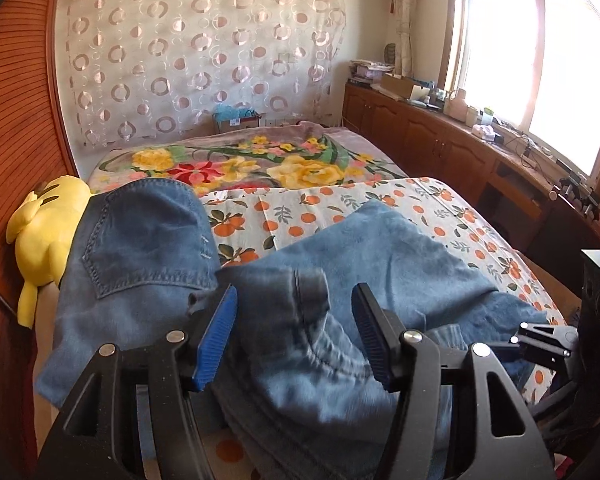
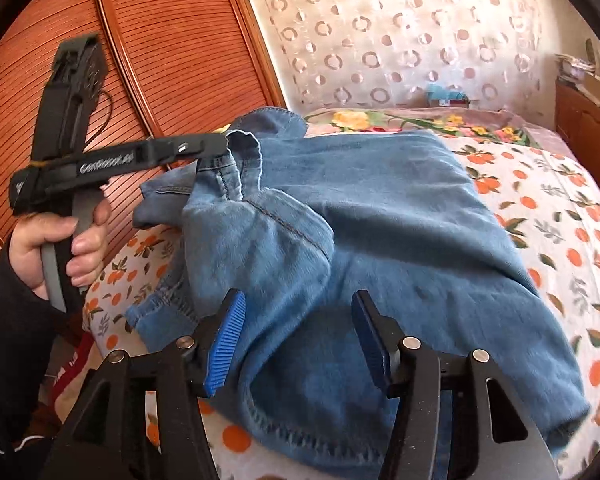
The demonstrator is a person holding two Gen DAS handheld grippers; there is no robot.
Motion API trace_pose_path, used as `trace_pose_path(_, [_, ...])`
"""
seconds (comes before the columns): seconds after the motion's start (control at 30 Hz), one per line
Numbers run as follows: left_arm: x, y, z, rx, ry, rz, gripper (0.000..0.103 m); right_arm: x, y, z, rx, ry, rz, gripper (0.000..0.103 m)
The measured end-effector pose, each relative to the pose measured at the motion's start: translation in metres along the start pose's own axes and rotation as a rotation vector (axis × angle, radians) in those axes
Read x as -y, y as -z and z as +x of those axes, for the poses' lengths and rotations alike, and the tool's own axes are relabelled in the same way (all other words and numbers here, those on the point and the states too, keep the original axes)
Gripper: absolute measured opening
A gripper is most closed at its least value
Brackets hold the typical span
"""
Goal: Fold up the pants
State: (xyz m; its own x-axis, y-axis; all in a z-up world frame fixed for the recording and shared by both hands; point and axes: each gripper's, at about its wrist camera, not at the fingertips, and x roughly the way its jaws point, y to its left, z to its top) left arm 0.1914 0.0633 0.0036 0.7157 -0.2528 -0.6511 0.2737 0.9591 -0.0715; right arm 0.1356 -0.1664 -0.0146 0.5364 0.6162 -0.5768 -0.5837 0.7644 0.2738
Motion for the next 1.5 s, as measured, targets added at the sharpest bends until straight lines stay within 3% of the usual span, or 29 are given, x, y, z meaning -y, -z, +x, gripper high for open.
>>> trace_pose_path(0.13, [0.003,-0.006,0.015,-0.025,-0.023,0.019,0.059,-0.002,-0.004,0.01,-0.013,-0.038,0.015,0.057])
trace_pose_path(0.2, [0.003,-0.003,0.02,-0.036,-0.053,0.033,0.038,-0.003,-0.006,0.014,-0.016,-0.073,0.027,0.057])
trace_pose_path(0.27, [-0.002,0.001,0.02,-0.036,-0.06,0.033,0.023,-0.004,-0.005,0.015,-0.021,-0.122,0.032,0.056])
trace_pose_path(0.4, [-0.016,0.005,0.012,-0.004,-0.08,0.011,0.017,-0.013,-0.002,0.016,-0.033,-0.167,-0.005,0.024])
trace_pose_path(0.5, [-0.03,0.004,0.002,0.019,-0.079,-0.026,0.017,-0.025,-0.003,0.013,-0.027,-0.194,-0.035,0.015])
trace_pose_path(0.77, [-0.06,0.019,-0.021,0.052,-0.101,-0.093,0.017,-0.059,0.004,0.011,-0.043,-0.23,-0.11,0.015])
trace_pose_path(0.93, [-0.073,0.035,-0.026,0.033,-0.138,-0.121,0.024,-0.06,0.001,0.018,-0.065,-0.236,-0.104,0.022])
trace_pose_path(1.1, [-0.075,0.052,-0.04,0.041,-0.147,-0.145,0.038,-0.067,-0.003,0.015,-0.07,-0.281,-0.129,0.024])
trace_pose_path(1.27, [-0.073,0.062,-0.058,0.067,-0.148,-0.153,0.052,-0.065,-0.005,0.011,-0.046,-0.235,-0.132,0.024])
trace_pose_path(1.5, [-0.062,0.071,-0.079,0.103,-0.117,-0.159,0.052,-0.059,-0.002,0.008,0.024,-0.163,-0.081,0.024])
